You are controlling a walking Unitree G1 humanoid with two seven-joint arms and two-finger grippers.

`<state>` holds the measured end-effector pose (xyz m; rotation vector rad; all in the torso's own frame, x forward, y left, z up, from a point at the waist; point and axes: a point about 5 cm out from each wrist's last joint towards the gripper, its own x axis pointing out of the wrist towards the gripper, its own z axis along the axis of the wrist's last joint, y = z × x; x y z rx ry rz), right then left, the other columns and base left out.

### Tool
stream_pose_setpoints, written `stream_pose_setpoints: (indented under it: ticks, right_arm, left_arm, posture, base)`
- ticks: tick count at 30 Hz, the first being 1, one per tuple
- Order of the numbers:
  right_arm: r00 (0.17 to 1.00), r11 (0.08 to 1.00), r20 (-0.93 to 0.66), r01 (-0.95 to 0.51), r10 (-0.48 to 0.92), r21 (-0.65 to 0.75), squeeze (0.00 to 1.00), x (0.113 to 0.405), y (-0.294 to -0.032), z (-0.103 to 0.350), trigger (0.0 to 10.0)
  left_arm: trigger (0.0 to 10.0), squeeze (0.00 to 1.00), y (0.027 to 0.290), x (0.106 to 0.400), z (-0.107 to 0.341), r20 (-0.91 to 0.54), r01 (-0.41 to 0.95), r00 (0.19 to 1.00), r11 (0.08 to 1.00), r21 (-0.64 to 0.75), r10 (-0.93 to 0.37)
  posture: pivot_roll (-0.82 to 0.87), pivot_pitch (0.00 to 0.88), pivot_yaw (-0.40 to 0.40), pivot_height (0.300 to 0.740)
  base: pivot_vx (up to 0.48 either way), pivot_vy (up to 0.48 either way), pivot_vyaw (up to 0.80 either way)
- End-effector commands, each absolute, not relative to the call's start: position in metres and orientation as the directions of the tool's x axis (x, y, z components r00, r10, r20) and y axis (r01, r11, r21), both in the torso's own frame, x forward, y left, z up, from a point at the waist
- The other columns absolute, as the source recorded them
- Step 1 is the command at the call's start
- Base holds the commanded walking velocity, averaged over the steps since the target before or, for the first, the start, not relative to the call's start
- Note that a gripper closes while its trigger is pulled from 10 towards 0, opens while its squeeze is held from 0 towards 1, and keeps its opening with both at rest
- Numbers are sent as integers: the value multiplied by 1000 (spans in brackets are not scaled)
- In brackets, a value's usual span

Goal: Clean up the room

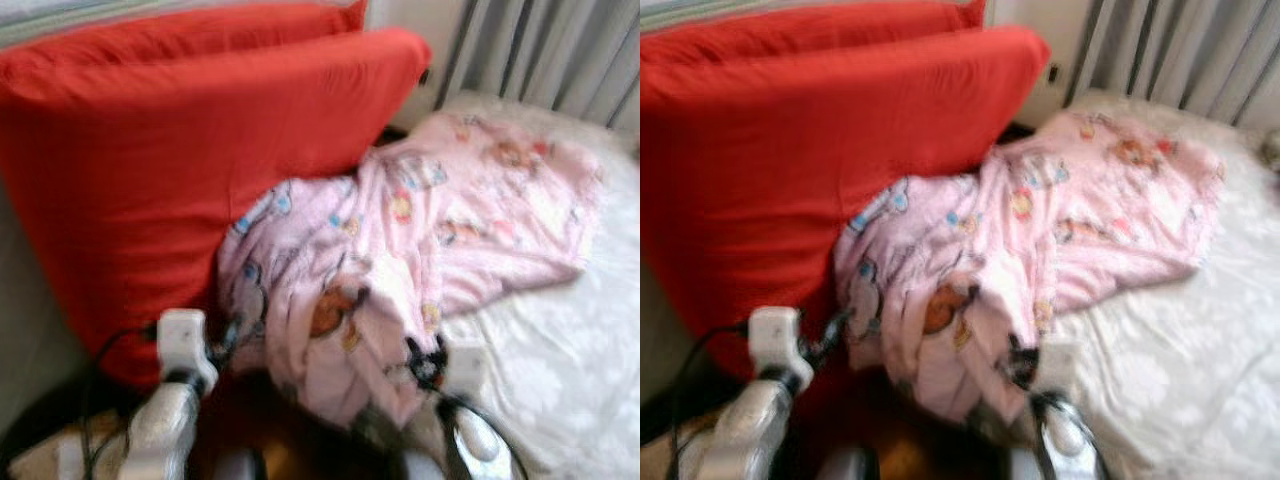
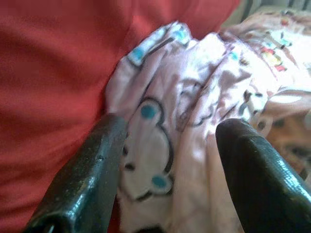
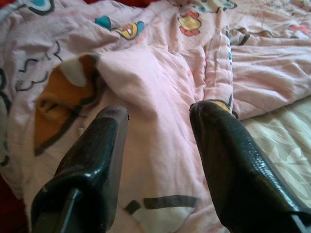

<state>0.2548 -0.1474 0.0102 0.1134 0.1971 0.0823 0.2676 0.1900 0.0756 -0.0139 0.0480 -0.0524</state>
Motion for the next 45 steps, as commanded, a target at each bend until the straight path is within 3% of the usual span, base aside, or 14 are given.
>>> stream_pose_setpoints:
  ticks: [1,13,25,26,27,45]
  right_arm:
    - [974,993,-217,-43,65,107,0,251,-157,5,10000]
    - [936,983,-313,-126,162,132,0,247,-147,-15,10000]
    - [820,979,-547,-71,167,193,0,219,-174,-53,10000]
    - [803,975,-574,-35,159,220,722,216,-180,-57,10000]
    - [794,971,-588,-12,155,240,1000,214,-183,-58,10000]
    - [796,964,-590,34,132,262,1000,216,-188,-58,10000]
  left_arm:
    - [10000,0,183,266,73,-59,74,995,997,-30,-76]
    - [10000,0,184,266,73,-54,75,996,997,-27,-77]
    - [10000,0,183,271,80,-41,89,995,996,-20,-90]
    - [10000,0,184,272,81,-37,89,995,996,-18,-90]
    - [10000,0,184,272,82,-34,90,995,996,-18,-90]
    - [10000,0,184,270,83,-32,92,995,996,-19,-92]
  posture:
    - [-45,44,-14,601]
    - [-41,50,-13,601]
    - [-12,80,-7,601]
    - [-2,87,-8,601]
    - [2,89,-9,601]
    - [23,102,-9,601]
  base:
    - [319,0,0]
    - [160,0,0]
    - [0,0,0]
    - [0,0,0]
    - [0,0,0]
    - [0,0,0]
